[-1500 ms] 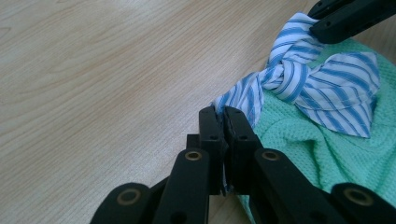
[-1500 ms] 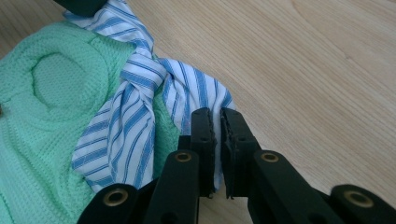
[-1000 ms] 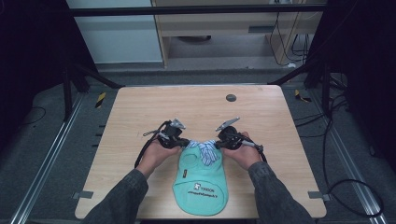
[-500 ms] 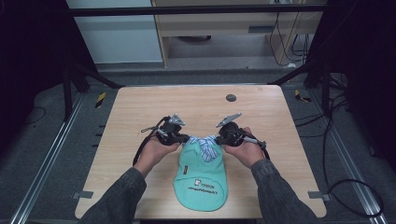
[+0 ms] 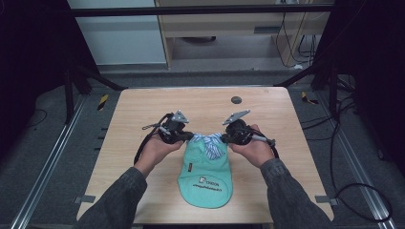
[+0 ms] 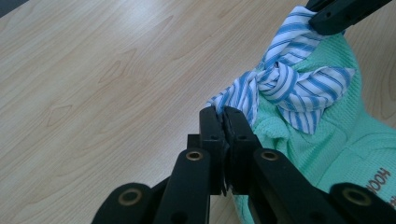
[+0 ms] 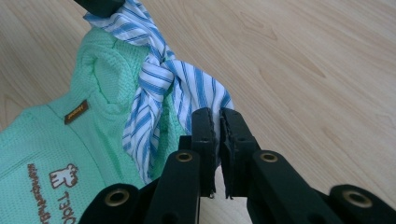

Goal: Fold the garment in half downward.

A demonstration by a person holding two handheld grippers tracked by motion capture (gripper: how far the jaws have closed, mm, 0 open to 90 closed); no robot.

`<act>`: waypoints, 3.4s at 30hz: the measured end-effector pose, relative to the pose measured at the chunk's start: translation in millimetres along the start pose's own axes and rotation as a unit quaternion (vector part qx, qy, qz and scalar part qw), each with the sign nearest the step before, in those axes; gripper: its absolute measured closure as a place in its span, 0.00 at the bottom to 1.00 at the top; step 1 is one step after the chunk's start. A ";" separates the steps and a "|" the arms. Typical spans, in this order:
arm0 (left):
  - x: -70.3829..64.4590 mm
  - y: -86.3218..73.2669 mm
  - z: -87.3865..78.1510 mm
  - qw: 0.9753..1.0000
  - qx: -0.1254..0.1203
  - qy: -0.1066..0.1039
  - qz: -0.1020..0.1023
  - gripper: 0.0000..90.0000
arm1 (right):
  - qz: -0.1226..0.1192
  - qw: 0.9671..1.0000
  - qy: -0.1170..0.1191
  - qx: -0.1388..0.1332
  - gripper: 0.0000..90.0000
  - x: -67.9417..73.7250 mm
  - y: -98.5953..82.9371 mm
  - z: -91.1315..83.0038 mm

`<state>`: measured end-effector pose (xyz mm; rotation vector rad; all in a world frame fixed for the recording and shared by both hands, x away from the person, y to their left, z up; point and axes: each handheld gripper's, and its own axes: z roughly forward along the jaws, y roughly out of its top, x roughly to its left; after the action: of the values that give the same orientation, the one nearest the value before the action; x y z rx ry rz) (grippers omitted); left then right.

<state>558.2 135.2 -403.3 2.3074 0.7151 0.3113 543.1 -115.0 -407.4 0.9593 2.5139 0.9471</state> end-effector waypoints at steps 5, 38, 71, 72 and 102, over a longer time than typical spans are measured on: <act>1.5 0.3 -5.0 1.000 -0.004 0.001 -0.002 0.97 | -0.007 1.000 -0.005 0.003 0.94 0.7 7.1 -2.5; 9.4 9.8 -17.2 1.000 -0.010 0.012 0.005 0.97 | -0.023 1.000 -0.009 -0.003 0.94 -2.4 24.7 -7.7; 21.6 25.7 -24.8 1.000 -0.015 0.012 0.011 0.97 | -0.040 0.999 -0.015 -0.010 0.95 -7.7 38.6 -13.3; 21.7 26.0 -24.8 1.000 -0.015 0.013 0.011 0.97 | -0.041 0.999 -0.016 -0.010 0.95 -7.6 38.7 -13.4; 26.3 48.6 -23.4 0.998 0.004 0.041 0.040 0.97 | -0.036 0.999 -0.028 -0.012 0.95 -25.4 52.8 -8.0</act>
<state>590.0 133.5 -352.4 2.3456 0.6670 0.4416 583.7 -106.2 -365.2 0.8709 2.4662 0.9142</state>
